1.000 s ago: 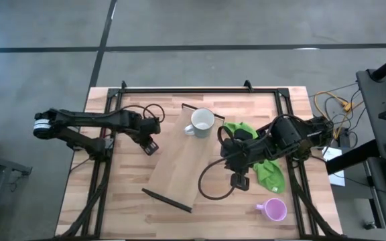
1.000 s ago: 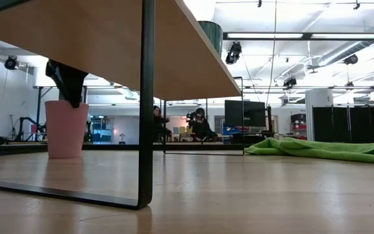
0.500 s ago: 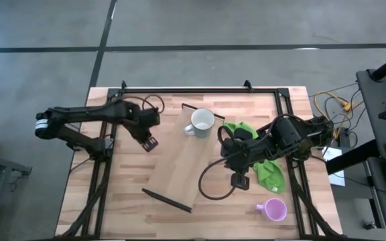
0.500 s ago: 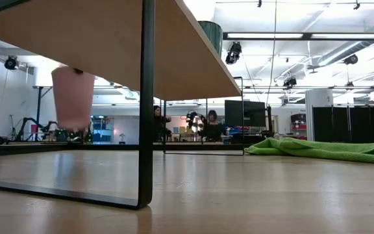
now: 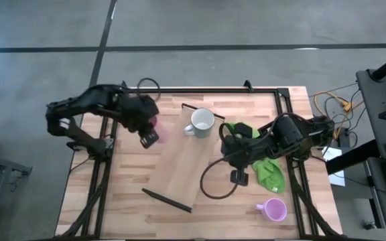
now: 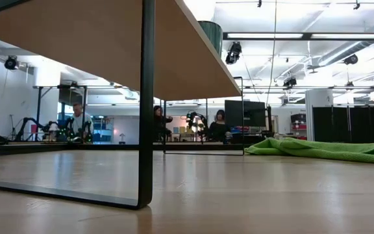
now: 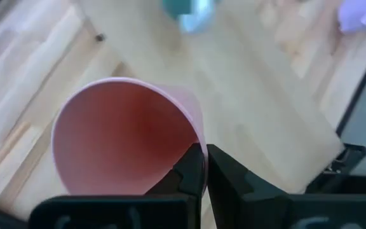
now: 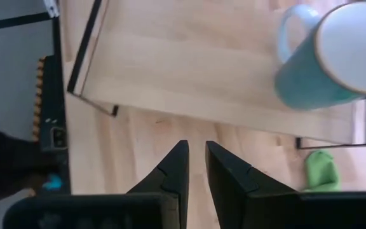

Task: Stack small to large cups/mugs on shelf
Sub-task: Put the pink cup on the shelf

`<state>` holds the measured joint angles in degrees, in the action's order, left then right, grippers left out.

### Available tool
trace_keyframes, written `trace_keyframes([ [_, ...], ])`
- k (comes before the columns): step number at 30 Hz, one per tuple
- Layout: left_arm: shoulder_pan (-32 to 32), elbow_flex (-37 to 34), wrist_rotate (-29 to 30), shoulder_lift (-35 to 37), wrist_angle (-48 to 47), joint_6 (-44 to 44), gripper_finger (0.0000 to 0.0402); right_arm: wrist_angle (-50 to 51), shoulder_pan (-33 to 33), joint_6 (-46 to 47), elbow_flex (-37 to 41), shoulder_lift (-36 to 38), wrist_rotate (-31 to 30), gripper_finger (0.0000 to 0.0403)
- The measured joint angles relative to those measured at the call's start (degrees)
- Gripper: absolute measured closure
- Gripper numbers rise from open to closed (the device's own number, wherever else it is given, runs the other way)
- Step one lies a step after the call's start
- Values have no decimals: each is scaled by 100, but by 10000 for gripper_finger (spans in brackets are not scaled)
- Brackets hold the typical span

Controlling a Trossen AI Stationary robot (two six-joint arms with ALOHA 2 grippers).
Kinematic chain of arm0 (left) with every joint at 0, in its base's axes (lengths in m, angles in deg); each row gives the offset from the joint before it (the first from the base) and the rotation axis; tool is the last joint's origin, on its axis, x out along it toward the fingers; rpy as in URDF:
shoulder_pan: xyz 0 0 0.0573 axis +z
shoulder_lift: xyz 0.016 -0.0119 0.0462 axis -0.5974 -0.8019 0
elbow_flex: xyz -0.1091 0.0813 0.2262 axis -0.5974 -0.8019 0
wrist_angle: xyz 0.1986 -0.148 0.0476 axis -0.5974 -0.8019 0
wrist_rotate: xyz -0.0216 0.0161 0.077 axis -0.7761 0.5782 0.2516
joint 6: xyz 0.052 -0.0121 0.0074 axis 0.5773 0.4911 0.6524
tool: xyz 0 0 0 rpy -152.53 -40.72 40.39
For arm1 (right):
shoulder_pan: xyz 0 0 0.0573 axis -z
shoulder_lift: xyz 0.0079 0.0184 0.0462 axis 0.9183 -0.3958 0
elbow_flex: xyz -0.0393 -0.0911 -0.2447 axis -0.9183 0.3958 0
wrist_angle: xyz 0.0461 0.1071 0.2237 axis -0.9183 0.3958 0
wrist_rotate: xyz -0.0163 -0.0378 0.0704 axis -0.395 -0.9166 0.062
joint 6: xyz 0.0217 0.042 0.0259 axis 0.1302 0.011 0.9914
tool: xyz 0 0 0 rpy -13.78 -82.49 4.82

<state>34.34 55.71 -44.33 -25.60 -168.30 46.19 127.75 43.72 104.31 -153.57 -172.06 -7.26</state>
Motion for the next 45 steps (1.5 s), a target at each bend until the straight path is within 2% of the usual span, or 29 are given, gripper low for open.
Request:
trace_keyframes([
  [5, -557, 592, 4, -766, -1, 66, 401, 0, -2, -1, 0, 104, -383, 355],
  [9, -847, 959, 2, -1334, 3, 205, 401, 0, 2, 2, 0, 221, -442, 355],
  [13, -984, 1276, 17, -1750, 2, 334, 401, 0, 0, 2, 0, 261, -440, 355],
  [19, -1004, 1324, 52, -2217, 10, 512, 402, 0, 0, -25, 0, 283, -440, 355],
  [33, -1004, 1322, 160, -2296, 305, 527, 400, 0, -2, -62, 0, 283, -433, 355],
  [45, -1004, 1248, 122, -2320, 703, 766, 332, 0, -4, -62, 0, 337, -421, 355],
])
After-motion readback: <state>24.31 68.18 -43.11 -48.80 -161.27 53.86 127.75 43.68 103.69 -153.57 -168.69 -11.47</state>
